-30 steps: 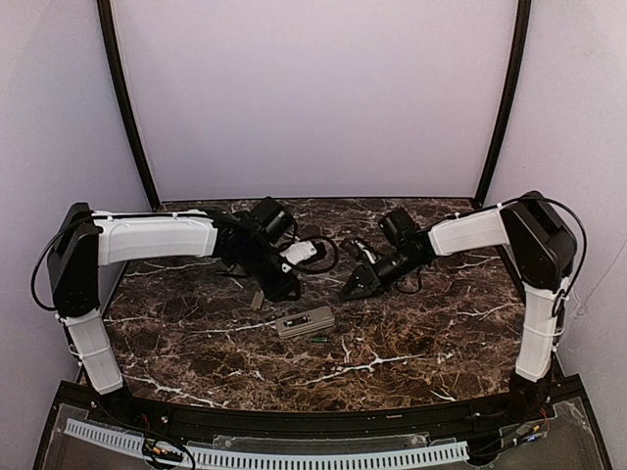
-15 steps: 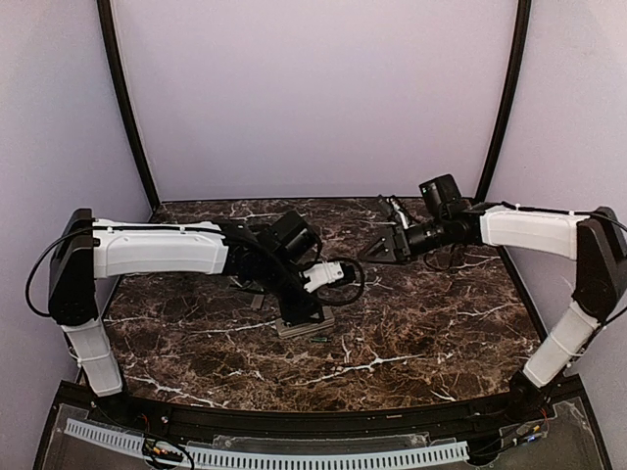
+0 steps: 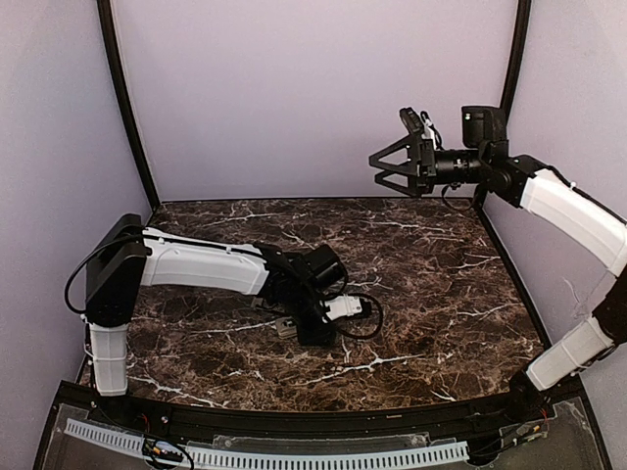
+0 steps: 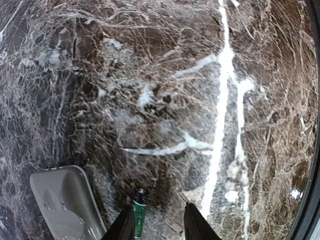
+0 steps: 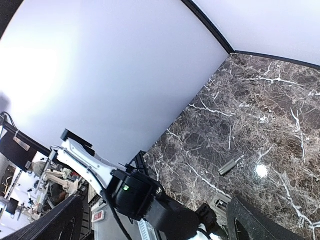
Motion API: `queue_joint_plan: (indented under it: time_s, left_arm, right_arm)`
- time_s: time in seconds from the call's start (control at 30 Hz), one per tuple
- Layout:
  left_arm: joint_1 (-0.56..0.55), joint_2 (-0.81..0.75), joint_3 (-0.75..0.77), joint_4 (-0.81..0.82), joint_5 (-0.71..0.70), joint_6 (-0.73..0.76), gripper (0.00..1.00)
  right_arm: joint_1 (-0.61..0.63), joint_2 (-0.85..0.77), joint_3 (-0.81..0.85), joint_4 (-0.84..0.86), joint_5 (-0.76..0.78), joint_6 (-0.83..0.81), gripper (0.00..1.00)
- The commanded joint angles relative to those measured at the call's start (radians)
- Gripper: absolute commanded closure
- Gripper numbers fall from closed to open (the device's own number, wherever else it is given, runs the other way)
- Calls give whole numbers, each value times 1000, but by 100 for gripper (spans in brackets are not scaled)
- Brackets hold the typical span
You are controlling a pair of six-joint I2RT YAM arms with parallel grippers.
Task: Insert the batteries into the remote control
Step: Pick up the battery from the center of the board.
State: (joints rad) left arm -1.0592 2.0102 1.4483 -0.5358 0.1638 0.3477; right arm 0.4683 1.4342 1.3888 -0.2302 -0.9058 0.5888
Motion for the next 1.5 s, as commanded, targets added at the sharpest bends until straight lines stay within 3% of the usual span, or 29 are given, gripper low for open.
queue_joint_plan:
  time_s: [0.0,0.17,0.6,0.9,1.07,1.23,1.4,1.47]
  left_arm:
    - [0,32,64,-51,-42,32,66]
    - [1,69,81,-57,-74,45,69]
    - [0,119,96,-107,-100,66,79]
    - [1,114,100,-144,-91,49,98]
    - [0,78,101,-121,-54,37,100]
    - [16,11,90,-59,-14,3,100]
    - [77,-89,36,64,30,-68,100]
    - [102,-133,-10,131,25,-94,100]
  right_arm:
    - [-49,-9,63,110,-66,170,1]
    - [-74,4,82,190,-109,241,1]
    - [-84,50,157,188,-136,250,1]
    - [-111,26,100,252,-151,269,1]
    - [-111,29,84,303,-159,295,1]
    - [-109,28,113,235,-142,202,1]
    - [-150,19,12,217,-168,106,1]
    - [-152,37,19,103,-132,-1,1]
